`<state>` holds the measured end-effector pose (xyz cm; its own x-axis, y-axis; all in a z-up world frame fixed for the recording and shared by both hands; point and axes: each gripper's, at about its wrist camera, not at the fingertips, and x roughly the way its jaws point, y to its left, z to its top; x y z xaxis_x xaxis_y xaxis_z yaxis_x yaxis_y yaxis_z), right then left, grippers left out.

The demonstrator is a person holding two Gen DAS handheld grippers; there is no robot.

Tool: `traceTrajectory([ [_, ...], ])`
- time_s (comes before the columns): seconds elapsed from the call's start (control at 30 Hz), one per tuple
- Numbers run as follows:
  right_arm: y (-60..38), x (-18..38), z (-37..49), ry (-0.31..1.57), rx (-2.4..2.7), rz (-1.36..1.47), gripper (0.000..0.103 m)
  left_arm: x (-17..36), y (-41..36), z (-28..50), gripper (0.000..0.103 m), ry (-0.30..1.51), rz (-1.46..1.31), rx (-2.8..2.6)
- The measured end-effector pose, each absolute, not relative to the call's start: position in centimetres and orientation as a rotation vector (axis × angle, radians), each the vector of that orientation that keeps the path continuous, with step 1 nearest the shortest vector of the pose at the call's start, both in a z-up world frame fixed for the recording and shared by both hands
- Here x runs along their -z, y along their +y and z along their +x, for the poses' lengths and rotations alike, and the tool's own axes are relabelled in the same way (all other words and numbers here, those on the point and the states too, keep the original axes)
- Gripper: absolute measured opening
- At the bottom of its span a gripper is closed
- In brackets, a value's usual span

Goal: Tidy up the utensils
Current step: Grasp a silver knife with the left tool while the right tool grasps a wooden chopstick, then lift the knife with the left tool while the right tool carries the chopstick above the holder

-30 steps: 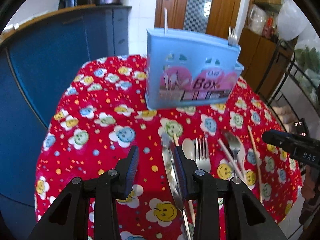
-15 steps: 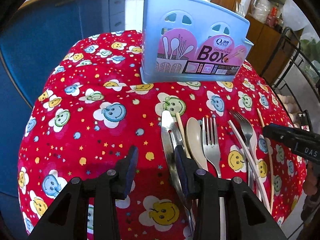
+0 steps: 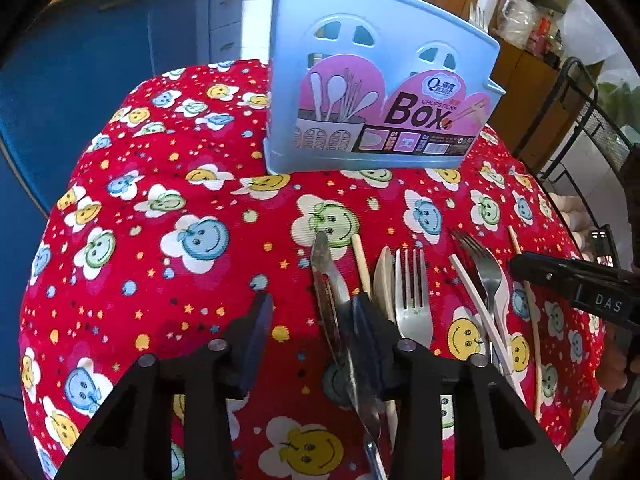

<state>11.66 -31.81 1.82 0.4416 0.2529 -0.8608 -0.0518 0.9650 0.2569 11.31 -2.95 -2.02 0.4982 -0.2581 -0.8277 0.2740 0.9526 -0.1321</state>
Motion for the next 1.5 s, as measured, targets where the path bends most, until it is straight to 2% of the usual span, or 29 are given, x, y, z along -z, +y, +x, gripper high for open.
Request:
traceTrajectory([
  [0.03, -31.7, -1.8, 11.8, 1.099, -0.194, 0.202, 0.024, 2.0, -3.1, 11.4, 0.029, 1.003, 0.014, 0.335],
  [0.23, -31.7, -1.6, 12.8, 1.113, -0.203, 0.199, 0.02, 2.0, -3.2, 11.9, 0.011, 1.016, -0.023, 0.375],
  [0.43, -32.3, -1.4, 13.4, 1.135, -0.224, 0.25, 0.012, 1.7, -3.0, 12.4, 0.004, 1.025, -0.063, 0.406],
  [0.6, -32.6, -1.5, 13.1, 1.128, -0.233, 0.278, 0.006, 1.1, -2.6, 11.9, 0.004, 0.998, -0.087, 0.399],
  [0.83, -32.4, -3.3, 11.8, 1.056, -0.267, 0.3, 0.006, -0.7, -1.7, 11.0, 0.004, 0.936, -0.12, 0.389],
  [1.27, -31.8, -11.2, 9.2, 0.737, -0.308, 0.273, 0.006, -6.3, -0.8, 9.4, 0.004, 0.749, -0.144, 0.382],
  [1.5, -31.2, -13.8, 9.8, 0.625, -0.313, 0.243, 0.006, -9.6, -1.1, 10.1, 0.004, 0.651, -0.145, 0.377],
])
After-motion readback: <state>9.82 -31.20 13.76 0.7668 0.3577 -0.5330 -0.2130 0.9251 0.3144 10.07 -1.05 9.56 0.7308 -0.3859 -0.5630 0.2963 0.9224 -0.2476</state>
